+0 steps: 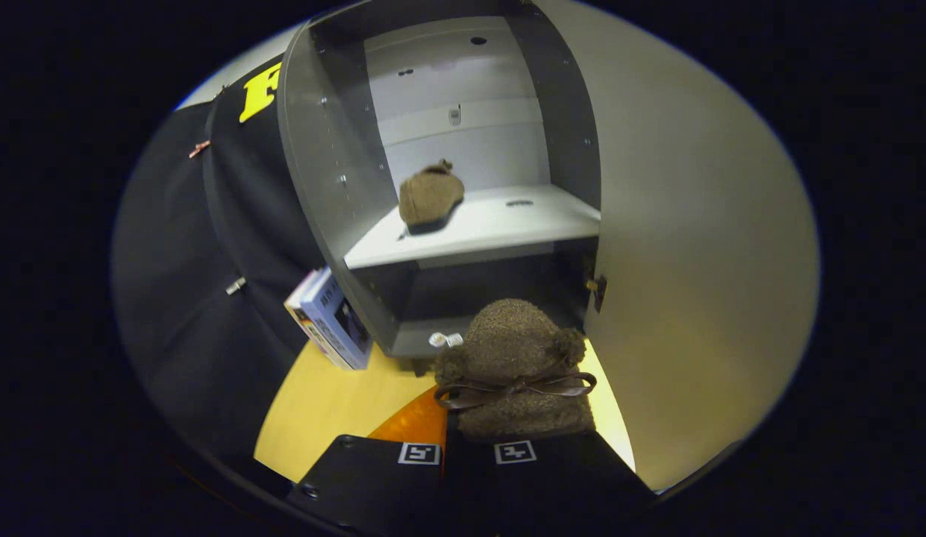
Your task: Open the shoe cabinet door, grab the shoes and put them into the shoe cabinet, then close the shoe cabinet door.
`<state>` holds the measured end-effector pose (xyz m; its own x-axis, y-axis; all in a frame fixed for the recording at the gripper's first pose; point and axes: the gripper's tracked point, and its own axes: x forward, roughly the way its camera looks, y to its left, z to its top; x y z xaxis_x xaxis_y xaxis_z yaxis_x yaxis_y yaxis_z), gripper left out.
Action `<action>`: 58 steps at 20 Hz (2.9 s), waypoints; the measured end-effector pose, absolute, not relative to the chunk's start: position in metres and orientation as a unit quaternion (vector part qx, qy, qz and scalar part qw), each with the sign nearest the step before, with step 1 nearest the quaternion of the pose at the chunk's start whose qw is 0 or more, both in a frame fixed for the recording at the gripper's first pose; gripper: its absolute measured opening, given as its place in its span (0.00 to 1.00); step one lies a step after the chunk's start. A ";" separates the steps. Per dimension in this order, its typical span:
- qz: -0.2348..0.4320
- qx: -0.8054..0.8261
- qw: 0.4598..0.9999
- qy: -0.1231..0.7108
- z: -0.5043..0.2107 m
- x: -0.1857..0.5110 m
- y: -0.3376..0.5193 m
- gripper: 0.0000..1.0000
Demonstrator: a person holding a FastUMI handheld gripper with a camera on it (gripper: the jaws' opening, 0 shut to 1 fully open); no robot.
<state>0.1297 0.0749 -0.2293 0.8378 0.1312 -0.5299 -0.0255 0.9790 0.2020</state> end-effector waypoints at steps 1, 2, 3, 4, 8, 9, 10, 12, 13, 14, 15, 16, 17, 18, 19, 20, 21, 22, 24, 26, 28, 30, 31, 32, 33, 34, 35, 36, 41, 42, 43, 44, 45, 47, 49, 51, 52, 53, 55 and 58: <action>0.045 0.087 0.957 0.275 -0.212 0.141 0.075 0.12; 0.048 0.074 0.961 0.263 -0.194 0.153 0.074 0.12; 0.047 0.063 0.965 0.252 -0.178 0.167 0.072 0.12; 0.044 0.054 0.969 0.238 -0.162 0.182 0.072 0.12; 0.037 0.049 0.976 0.208 -0.122 0.245 0.072 0.12; 0.033 0.042 0.977 0.205 -0.118 0.262 0.069 0.12; 0.028 0.031 0.978 0.204 -0.115 0.281 0.066 0.12; 0.020 0.015 0.979 0.201 -0.114 0.311 0.062 0.12; 0.015 0.011 0.978 0.208 -0.119 0.329 0.060 0.12; 0.014 0.010 0.978 0.209 -0.122 0.345 0.059 0.12; 0.013 0.012 0.977 0.214 -0.126 0.360 0.060 0.12; 0.015 0.020 0.975 0.219 -0.130 0.373 0.061 0.12; 0.015 0.025 0.975 0.219 -0.136 0.390 0.061 0.11; 0.014 0.025 0.974 0.224 -0.143 0.401 0.059 0.12; 0.012 0.024 0.973 0.229 -0.150 0.413 0.058 0.12; 0.009 0.021 0.971 0.236 -0.157 0.422 0.056 0.12; 0.008 0.021 0.971 0.240 -0.163 0.432 0.054 0.12; 0.006 0.021 0.970 0.241 -0.168 0.441 0.053 0.12; -0.002 0.020 0.971 0.238 -0.176 0.456 0.049 0.11; -0.004 0.015 0.970 0.241 -0.186 0.468 0.048 0.11; -0.009 0.013 0.969 0.246 -0.195 0.478 0.047 0.12; -0.012 0.017 0.967 0.253 -0.206 0.485 0.046 0.11; -0.015 0.015 0.966 0.259 -0.211 0.487 0.044 0.11; -0.019 0.014 0.963 0.267 -0.218 0.488 0.041 0.11; -0.024 0.016 0.961 0.274 -0.223 0.490 0.038 0.11; -0.027 0.023 0.959 0.282 -0.227 0.490 0.036 0.12; -0.032 0.030 0.958 0.282 -0.227 0.491 0.036 0.12; -0.036 0.033 0.958 0.282 -0.226 0.490 0.034 0.13; -0.025 0.044 0.953 0.298 -0.221 0.476 0.042 0.42; -0.029 0.039 0.952 0.303 -0.220 0.471 0.040 0.49; -0.030 0.035 0.950 0.307 -0.220 0.467 0.039 0.54; -0.031 0.033 0.949 0.313 -0.220 0.462 0.039 0.59; -0.029 0.031 0.948 0.316 -0.217 0.456 0.038 0.63; -0.020 0.030 0.950 0.311 -0.206 0.447 0.040 0.73; -0.010 0.038 0.953 0.301 -0.190 0.436 0.044 0.84; -0.009 0.039 0.958 0.283 -0.172 0.423 0.042 1.00; -0.009 0.035 0.963 0.268 -0.161 0.416 0.041 1.00; -0.005 0.035 0.968 0.250 -0.147 0.407 0.043 1.00; 0.005 0.039 0.977 0.209 -0.120 0.386 0.049 0.99; 0.008 0.051 0.986 0.157 -0.090 0.346 0.055 0.99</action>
<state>0.3464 0.0553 -0.0900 0.9504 0.0322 -0.3095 -0.0002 0.9947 0.1027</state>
